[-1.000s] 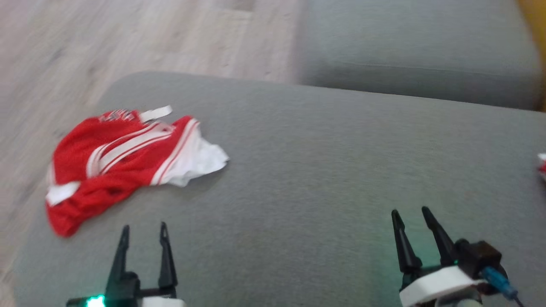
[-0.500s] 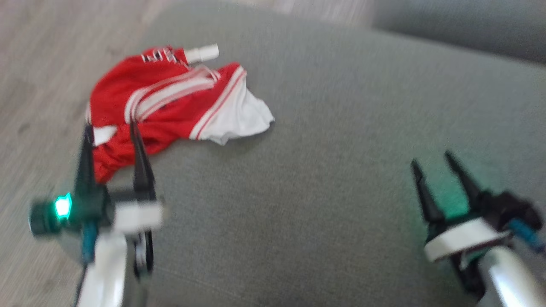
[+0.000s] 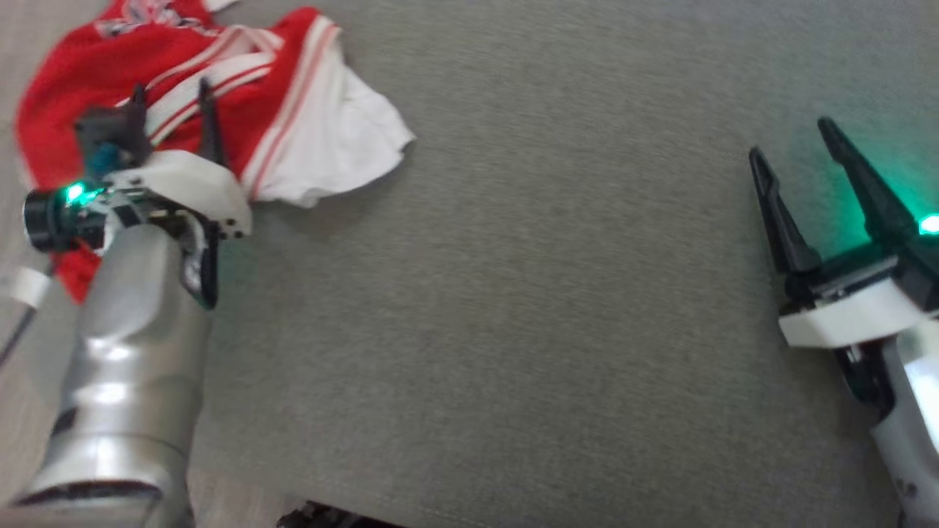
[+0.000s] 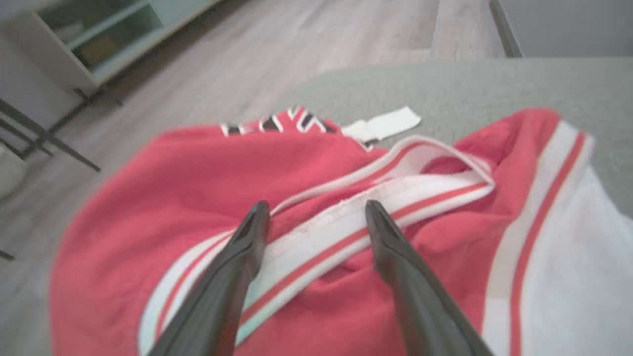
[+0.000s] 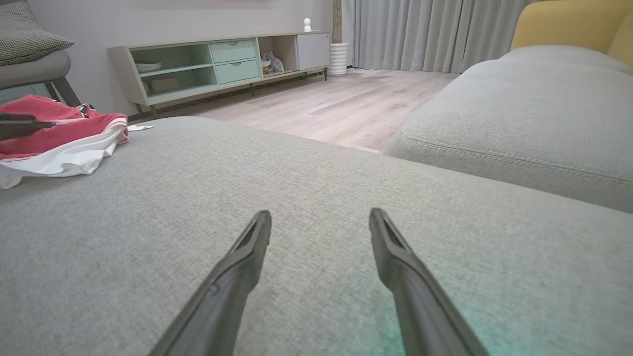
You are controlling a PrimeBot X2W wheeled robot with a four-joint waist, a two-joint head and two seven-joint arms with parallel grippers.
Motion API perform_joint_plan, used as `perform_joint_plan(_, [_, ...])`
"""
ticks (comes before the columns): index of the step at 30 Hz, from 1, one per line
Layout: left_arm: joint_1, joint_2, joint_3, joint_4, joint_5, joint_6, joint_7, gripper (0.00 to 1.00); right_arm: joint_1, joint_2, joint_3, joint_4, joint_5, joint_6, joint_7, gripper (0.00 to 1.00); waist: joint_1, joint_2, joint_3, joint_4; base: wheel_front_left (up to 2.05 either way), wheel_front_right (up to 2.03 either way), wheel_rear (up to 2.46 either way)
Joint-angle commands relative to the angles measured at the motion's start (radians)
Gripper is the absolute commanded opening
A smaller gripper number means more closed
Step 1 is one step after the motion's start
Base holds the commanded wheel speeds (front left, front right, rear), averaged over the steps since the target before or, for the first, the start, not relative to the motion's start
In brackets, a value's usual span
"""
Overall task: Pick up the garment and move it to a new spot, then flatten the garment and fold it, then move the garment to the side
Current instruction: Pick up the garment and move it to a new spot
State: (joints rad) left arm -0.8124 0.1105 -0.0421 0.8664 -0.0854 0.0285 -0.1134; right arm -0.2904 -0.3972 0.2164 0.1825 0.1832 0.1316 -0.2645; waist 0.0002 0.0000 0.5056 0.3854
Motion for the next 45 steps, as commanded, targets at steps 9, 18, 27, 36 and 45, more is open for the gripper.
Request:
perform_joint_plan(9, [-0.087, 0.122, 0.096, 0.251, -0.090, -0.065, -0.053, 0.00, 0.000, 0.031, 0.007, 0.023, -0.013, -0.001, 0.003, 1.00, -0.0002, 0.0000, 0.037, -0.143, 0.00, 0.00, 0.00])
perform_joint_plan(18, [-0.110, 0.208, 0.045, 0.113, -0.026, -0.063, -0.147, 0.00, 0.031, 0.140, 0.020, 0.039, 0.001, -0.001, 0.003, 1.00, -0.0002, 0.0000, -0.157, -0.249, 0.00, 0.00, 0.00])
perform_joint_plan(27, [-0.098, 0.214, -0.035, -0.203, -0.006, -0.123, -0.119, 0.00, 0.119, 0.228, 0.028, 0.027, 0.010, -0.001, 0.003, 1.00, -0.0002, 0.0000, -0.363, -0.421, 0.00, 0.00, 0.00])
perform_joint_plan(36, [-0.040, 0.130, -0.189, -0.510, -0.098, -0.156, 0.067, 0.00, 0.156, 0.275, 0.029, -0.034, 0.012, -0.001, 0.003, 1.00, -0.0002, 0.0000, -0.403, -0.587, 0.00, 0.00, 0.00])
perform_joint_plan(45, [0.101, 0.060, -0.370, -0.485, -0.119, -0.159, 0.040, 0.00, 0.130, 0.304, 0.045, -0.038, 0.022, -0.001, 0.003, 1.00, -0.0002, 0.0000, -0.313, -0.665, 0.00, 0.00, 0.00])
